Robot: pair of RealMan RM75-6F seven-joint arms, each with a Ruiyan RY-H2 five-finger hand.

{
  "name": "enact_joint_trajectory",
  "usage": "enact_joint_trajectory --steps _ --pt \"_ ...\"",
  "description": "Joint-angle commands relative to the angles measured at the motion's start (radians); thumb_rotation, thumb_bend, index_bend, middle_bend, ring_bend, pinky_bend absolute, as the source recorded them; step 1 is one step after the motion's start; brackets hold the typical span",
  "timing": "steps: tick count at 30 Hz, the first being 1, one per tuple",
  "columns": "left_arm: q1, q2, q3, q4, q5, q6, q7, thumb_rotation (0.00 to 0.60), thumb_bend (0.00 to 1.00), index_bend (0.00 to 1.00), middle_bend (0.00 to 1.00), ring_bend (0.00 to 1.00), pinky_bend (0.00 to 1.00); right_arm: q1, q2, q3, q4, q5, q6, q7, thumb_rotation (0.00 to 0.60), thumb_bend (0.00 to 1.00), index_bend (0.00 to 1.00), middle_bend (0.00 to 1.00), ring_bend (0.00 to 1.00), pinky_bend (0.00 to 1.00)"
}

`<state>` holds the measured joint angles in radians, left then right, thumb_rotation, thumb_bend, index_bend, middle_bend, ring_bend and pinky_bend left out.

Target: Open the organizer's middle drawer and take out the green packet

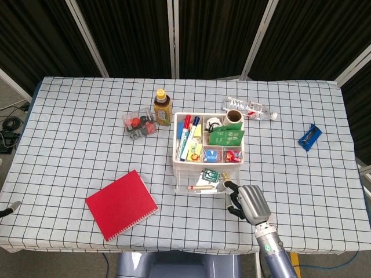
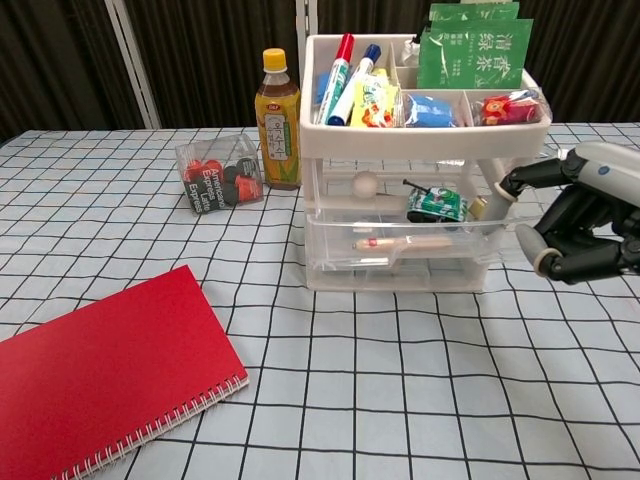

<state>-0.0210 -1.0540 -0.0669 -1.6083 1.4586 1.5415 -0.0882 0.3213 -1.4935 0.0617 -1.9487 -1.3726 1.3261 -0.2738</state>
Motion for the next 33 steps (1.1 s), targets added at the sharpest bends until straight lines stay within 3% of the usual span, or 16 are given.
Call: enact_joint_trajectory --steps 1,33 --pt "0.000 0.000 0.000 0.000 0.000 0.000 0.000 0.600 0.06 0.00 0.00 0.00 0.00 -0.008 0.008 -0.009 -0.003 -0.023 0.010 0.013 0.600 0.56 0.69 0.96 0.95 0.77" --pt "-0.001 -0.002 0.003 -0.005 0.003 -0.002 0.012 0.600 0.06 0.00 0.00 0.00 0.00 -0.052 0.067 -0.025 -0.022 -0.081 0.026 0.057 0.600 0.56 0.72 0.96 0.95 0.77"
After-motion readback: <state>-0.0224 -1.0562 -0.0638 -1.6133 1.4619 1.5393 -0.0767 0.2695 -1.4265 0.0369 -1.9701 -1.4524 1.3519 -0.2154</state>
